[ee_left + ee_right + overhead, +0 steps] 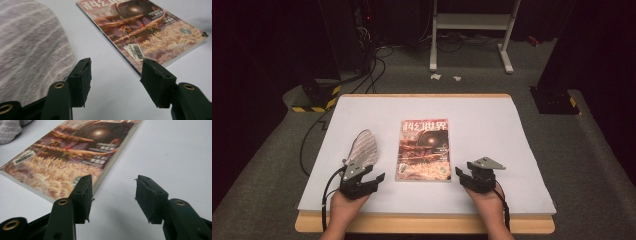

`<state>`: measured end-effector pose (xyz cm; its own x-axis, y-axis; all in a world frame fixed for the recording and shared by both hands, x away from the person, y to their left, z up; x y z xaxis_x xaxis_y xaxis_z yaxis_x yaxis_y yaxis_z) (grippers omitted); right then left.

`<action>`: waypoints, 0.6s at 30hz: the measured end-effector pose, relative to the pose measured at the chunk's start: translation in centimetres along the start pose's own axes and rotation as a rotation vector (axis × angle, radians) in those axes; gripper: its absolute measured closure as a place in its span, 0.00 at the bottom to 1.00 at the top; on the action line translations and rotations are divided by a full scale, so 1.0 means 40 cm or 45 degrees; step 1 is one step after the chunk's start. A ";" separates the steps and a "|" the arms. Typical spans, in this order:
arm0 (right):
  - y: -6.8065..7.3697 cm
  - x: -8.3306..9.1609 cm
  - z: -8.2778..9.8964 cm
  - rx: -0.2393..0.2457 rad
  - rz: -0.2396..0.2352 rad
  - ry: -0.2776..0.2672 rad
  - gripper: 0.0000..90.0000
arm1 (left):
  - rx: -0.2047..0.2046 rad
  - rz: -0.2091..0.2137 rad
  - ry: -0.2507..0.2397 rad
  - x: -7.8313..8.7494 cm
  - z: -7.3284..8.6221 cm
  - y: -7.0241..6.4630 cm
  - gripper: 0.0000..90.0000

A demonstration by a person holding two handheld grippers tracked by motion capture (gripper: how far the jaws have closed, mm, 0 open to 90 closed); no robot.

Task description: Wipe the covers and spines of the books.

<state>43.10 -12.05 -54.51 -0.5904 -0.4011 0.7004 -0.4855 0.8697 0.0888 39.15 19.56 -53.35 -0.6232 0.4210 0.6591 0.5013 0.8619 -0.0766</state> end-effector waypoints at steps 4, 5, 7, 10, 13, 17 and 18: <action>-0.035 0.024 0.007 0.001 0.060 -0.018 0.49 | -0.019 -0.022 -0.006 0.013 0.004 0.008 0.45; -0.057 0.037 0.013 -0.009 0.086 -0.029 0.49 | -0.022 -0.024 -0.008 0.014 0.003 0.008 0.45; -0.082 0.050 0.018 -0.038 0.103 -0.036 0.48 | -0.019 -0.017 -0.011 0.013 0.001 0.006 0.45; -0.115 0.065 0.019 -0.080 0.121 -0.055 0.48 | -0.043 -0.029 -0.001 0.004 0.000 0.002 0.45; -0.121 0.068 0.021 -0.087 0.122 -0.060 0.48 | -0.032 -0.025 -0.002 0.003 0.000 0.004 0.45; -0.121 0.068 0.024 -0.086 0.125 -0.057 0.48 | -0.037 -0.024 -0.002 0.002 -0.002 0.004 0.45; -0.120 0.066 0.024 -0.083 0.124 -0.055 0.48 | -0.037 -0.023 -0.002 0.002 -0.001 0.003 0.45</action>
Point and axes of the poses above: each handheld gripper's, and its own axes: x roughly backward along the jaws, z roughly out of its underside, y roughly to its left, the point moved 10 cm from there along -x, roughly forward along the jaws, and after that the axes turned 10 degrees about y, right-handed, at the moved point
